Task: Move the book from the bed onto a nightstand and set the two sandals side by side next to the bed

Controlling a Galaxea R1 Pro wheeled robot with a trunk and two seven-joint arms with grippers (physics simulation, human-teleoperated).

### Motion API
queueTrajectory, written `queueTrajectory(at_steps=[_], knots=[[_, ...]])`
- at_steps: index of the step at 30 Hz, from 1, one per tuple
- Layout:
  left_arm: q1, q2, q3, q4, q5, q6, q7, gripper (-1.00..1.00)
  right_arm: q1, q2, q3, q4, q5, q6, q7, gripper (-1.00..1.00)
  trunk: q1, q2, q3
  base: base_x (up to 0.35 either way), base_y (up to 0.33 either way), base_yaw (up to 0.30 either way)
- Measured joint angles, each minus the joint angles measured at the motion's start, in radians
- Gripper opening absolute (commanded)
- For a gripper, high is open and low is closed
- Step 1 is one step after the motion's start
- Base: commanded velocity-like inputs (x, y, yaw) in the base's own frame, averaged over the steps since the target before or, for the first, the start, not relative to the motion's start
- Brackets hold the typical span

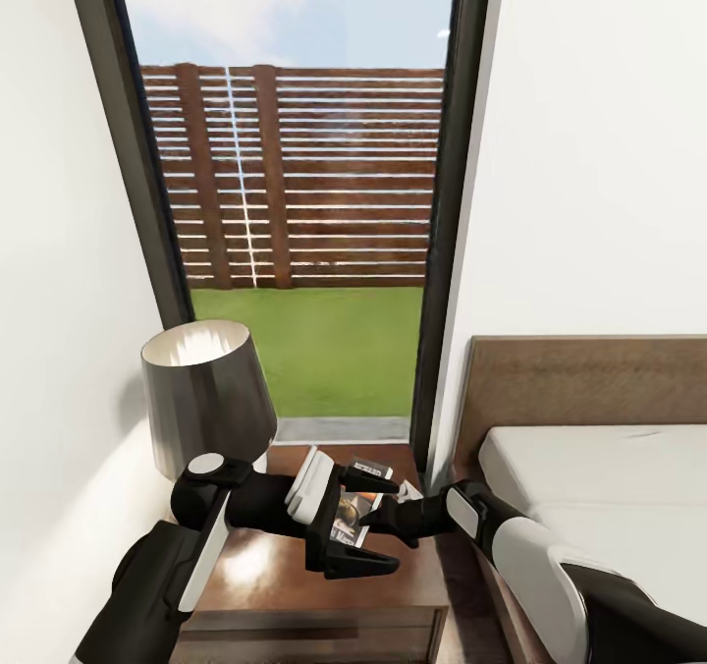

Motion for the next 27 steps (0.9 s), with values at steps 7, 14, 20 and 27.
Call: queueTrajectory(at_steps=[7,14,20,27], knots=[[0.0,0.0,0.0,0.0,0.0,-0.001,0.0,1.0,0.0,0.0,-0.001,0.0,-0.001,0.0,-0.001,-1.0,0.0,0.0,0.0,0.0,0.0,0.0],[0.0,0.0,0.0,0.0,0.0,-0.001,0.001,1.0,0.0,0.0,0.0,0.0,0.0,0.0,-0.005,-1.0,0.015,-0.028,-0.013,0.0,0.0,0.0],[0.0,0.0,-0.001,0.0,-0.001,-0.001,0.003,1.0,0.0,0.0,0.0,-0.002,0.0,0.0,-0.03,-1.0,0.035,-0.063,-0.028,0.0,0.0,0.0],[0.0,0.0,0.0,0.0,-0.001,-0.001,0.002,1.0,0.0,0.0,-0.001,-0.002,-0.001,0.0,-0.04,-1.0,0.035,-0.063,-0.028,0.0,0.0,0.0]])
